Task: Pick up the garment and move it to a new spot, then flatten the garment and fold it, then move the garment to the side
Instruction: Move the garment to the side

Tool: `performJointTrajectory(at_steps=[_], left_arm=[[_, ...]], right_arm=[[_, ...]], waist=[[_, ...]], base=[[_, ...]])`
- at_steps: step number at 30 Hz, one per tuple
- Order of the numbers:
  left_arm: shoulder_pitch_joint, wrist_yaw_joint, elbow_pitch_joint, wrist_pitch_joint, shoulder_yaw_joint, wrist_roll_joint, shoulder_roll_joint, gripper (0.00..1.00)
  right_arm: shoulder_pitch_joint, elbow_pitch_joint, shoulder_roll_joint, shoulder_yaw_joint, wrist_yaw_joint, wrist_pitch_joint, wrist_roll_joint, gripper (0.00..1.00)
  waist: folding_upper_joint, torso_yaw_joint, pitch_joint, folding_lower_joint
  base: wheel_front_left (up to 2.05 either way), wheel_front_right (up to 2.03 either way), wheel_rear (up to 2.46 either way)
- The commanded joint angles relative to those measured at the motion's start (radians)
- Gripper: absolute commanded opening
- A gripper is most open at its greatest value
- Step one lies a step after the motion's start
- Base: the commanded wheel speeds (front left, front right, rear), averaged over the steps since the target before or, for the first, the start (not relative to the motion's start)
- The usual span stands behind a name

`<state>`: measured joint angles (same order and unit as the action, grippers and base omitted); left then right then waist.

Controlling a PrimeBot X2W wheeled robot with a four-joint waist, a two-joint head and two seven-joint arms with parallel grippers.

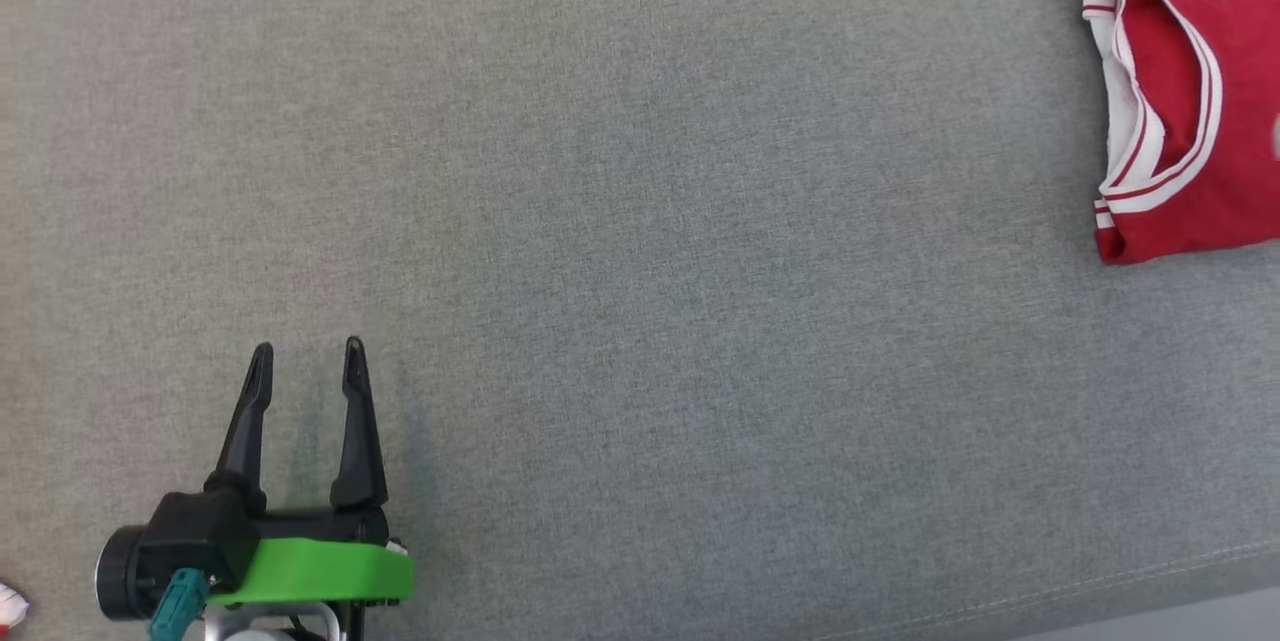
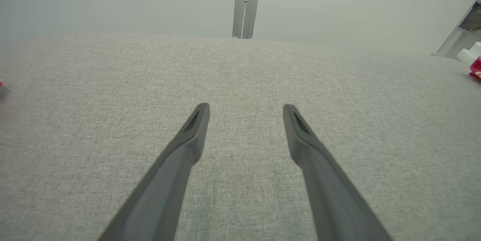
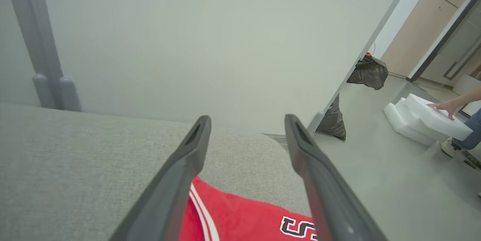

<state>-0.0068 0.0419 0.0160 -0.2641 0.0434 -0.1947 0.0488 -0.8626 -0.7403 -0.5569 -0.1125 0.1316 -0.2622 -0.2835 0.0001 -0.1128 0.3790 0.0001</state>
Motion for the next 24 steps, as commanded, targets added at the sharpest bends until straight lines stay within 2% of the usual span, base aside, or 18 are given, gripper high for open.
performJointTrajectory(at_steps=[1,7,13,17,18,24], left_arm=[[0.025,-0.011,0.006,0.000,-0.002,-0.017,0.003,1.00],[0.079,-0.030,0.012,0.000,-0.009,-0.057,0.003,1.00],[0.154,-0.048,0.017,0.000,-0.029,-0.079,0.003,1.00],[0.190,-0.038,0.022,0.000,-0.041,-0.077,0.003,1.00],[0.203,-0.033,0.029,0.000,-0.053,-0.074,0.003,1.00],[0.212,-0.018,0.043,0.000,-0.073,-0.063,0.003,1.00]], right_arm=[[0.064,0.076,0.023,0.019,-0.002,-0.003,0.030,1.00],[0.348,0.345,0.115,0.060,-0.002,-0.003,0.120,1.00],[0.646,0.509,0.199,0.107,-0.002,-0.003,0.162,1.00],[0.799,0.560,0.272,0.120,-0.002,-0.003,0.187,1.00],[0.851,0.571,0.310,0.123,-0.002,-0.003,0.205,1.00],[0.942,0.562,0.407,0.135,-0.002,-0.003,0.227,1.00]], waist=[[-0.0001,-0.006,-0.083,-0.0001],[-0.0001,0.037,-0.236,-0.0001],[-0.0001,0.109,-0.359,-0.0001],[-0.0001,0.138,-0.394,-0.0001],[-0.0001,0.141,-0.402,-0.0001],[-0.0001,0.136,-0.418,-0.0001]], base=[[0.00,0.00,0.00],[0.00,0.00,0.00],[0.00,0.00,0.00],[0.00,0.00,0.00],[0.00,0.00,0.00],[0.00,0.00,0.00]])
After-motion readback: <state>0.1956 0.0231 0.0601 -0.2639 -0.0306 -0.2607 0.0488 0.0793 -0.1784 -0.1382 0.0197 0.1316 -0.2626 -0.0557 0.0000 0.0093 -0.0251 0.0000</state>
